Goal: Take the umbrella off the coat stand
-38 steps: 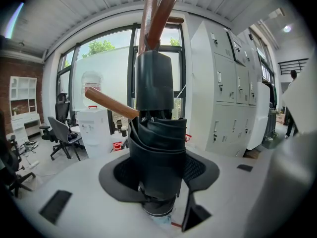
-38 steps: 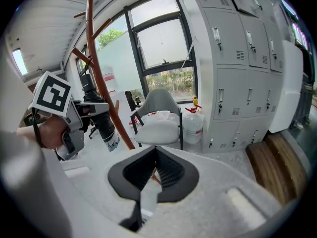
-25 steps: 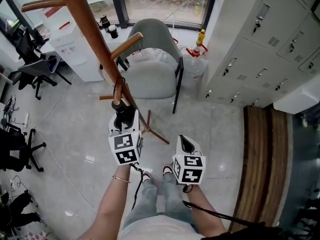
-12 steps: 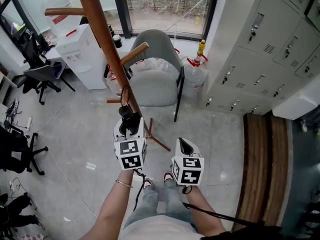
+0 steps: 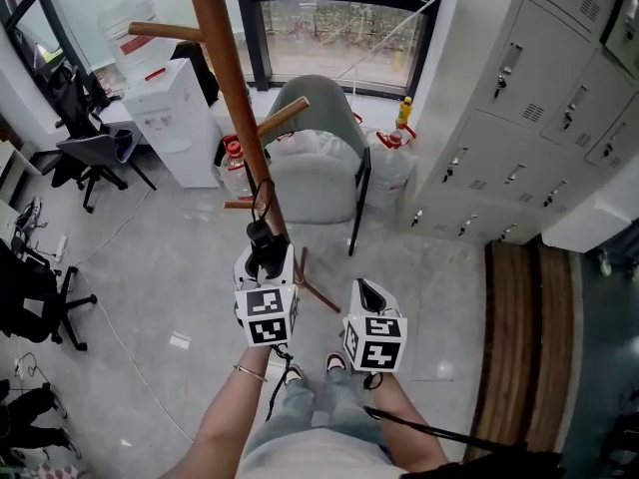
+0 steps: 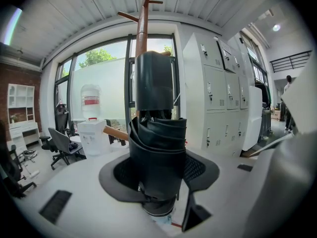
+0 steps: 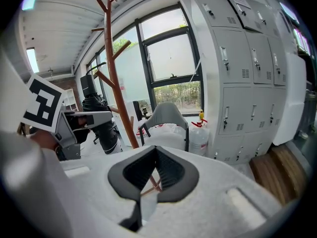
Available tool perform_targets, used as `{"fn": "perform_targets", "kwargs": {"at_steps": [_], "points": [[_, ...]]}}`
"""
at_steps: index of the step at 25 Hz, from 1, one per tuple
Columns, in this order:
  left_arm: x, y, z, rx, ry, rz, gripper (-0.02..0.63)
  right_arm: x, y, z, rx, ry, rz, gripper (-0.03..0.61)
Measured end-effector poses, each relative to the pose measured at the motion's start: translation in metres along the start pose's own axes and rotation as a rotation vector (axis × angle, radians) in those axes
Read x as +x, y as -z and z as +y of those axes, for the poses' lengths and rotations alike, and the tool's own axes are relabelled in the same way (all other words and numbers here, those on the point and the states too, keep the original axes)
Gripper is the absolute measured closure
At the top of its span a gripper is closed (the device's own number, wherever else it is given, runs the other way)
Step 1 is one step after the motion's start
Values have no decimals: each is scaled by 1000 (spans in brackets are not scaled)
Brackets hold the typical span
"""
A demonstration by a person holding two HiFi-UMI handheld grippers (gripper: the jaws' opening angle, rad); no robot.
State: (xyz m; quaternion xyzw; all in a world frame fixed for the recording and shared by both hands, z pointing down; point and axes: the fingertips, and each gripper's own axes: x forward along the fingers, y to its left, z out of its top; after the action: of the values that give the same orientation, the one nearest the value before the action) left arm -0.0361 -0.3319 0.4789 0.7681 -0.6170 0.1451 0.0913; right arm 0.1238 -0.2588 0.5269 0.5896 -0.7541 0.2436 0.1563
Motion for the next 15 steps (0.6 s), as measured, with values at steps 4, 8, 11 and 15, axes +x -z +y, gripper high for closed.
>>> {"fn": "perform_targets", "kwargs": {"at_steps": [4,8,11,15], "points": [[-8,-2,-5,-3,9,-3,405,-4,-7,3,-12,-7,-13,574],[-20,-5,-7,-8,19,-8,405,-6,-17,7,-28,-10,-28,574],[-31,-10,-6,-21,17,-15,405,-6,-31,7,-42,-13,-49,574],[-45,-16,0,-50,-3,-23,405,-5,-54,8,-68,-17,-78,574]]}}
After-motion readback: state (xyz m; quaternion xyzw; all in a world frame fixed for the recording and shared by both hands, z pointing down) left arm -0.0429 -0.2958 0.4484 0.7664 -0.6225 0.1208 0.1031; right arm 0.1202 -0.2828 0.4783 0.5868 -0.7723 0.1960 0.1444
